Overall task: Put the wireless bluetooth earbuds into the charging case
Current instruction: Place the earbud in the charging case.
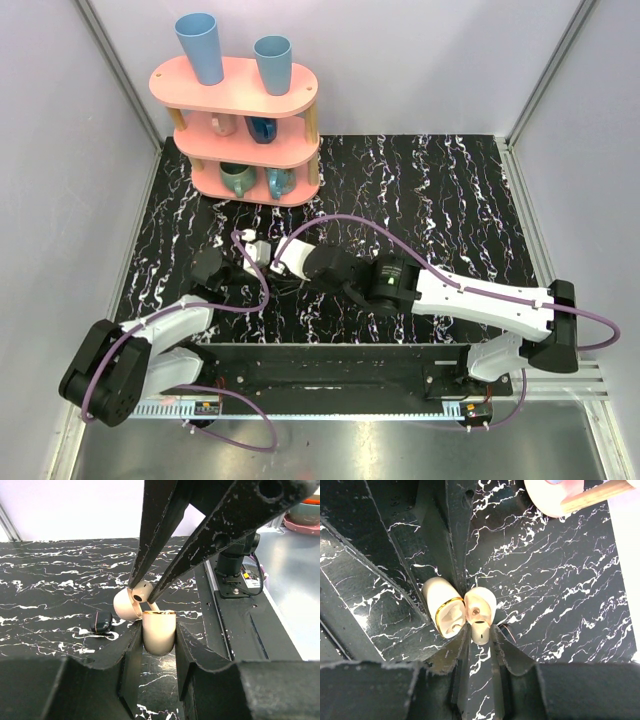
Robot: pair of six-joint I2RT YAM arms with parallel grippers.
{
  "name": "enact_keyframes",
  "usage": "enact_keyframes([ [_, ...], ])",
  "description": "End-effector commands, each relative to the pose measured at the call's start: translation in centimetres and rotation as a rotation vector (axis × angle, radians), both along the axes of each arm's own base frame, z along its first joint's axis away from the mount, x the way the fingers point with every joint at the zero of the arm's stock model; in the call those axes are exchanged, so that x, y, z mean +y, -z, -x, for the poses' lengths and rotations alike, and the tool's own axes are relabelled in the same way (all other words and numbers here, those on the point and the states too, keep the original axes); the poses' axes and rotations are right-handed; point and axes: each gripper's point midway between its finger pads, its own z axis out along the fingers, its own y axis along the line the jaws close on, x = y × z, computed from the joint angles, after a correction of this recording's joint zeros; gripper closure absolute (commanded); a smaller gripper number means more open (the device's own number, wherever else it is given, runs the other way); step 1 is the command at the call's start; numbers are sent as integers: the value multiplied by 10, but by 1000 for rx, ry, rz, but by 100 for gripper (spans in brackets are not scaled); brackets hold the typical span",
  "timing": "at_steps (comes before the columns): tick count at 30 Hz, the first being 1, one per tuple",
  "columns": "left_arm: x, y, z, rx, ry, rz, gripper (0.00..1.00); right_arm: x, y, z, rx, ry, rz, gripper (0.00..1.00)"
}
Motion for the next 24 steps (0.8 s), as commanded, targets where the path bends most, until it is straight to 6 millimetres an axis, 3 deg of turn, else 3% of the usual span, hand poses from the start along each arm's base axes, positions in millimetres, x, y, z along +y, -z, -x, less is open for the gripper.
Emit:
enact_keyframes([
  [1,0,-36,-11,-149,-71,81,100,24,-6,12,13,-43,-52,75],
  [11,4,-37,-25,-116,-179,117,100,20,-21,3,-31,44,-144,75],
  [24,6,-44,-10,-135,-126,157,100,9,-19,-5,-79,100,-138,74],
])
